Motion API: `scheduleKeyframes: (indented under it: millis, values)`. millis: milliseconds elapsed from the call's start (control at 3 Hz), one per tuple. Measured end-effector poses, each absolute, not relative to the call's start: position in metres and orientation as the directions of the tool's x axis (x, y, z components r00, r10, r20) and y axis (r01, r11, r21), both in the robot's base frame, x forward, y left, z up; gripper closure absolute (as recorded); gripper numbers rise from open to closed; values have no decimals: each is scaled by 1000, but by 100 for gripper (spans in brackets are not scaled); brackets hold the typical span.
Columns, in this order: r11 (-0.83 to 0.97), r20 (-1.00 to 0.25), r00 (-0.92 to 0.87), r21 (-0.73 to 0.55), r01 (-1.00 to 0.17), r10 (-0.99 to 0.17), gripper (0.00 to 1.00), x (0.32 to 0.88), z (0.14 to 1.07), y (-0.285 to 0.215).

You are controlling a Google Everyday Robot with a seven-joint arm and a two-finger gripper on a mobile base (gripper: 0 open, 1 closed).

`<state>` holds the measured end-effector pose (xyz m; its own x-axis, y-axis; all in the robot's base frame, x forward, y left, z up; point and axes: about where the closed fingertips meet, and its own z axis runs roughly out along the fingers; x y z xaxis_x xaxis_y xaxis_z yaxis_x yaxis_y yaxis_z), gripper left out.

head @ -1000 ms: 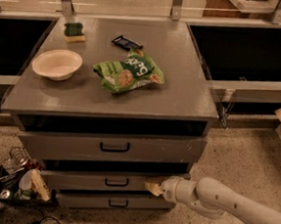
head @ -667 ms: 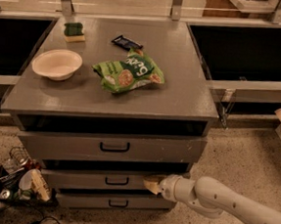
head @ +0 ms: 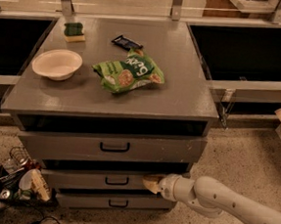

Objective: Close middle drawer

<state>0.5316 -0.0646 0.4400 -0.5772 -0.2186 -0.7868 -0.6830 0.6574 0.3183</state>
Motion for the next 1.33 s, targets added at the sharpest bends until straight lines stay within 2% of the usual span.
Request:
scheduleKeyframes:
  millis: [333, 667, 1000, 1333]
  values:
    - [657, -787, -577, 318, -683, -219, 85, 532, 440, -65]
    - [657, -787, -577, 318, -683, -219, 54, 532, 440, -65]
    - [657, -787, -577, 318, -683, -219, 30, 532, 440, -64]
    - [657, -787, -577, 319, -683, -219, 0, 532, 440, -64]
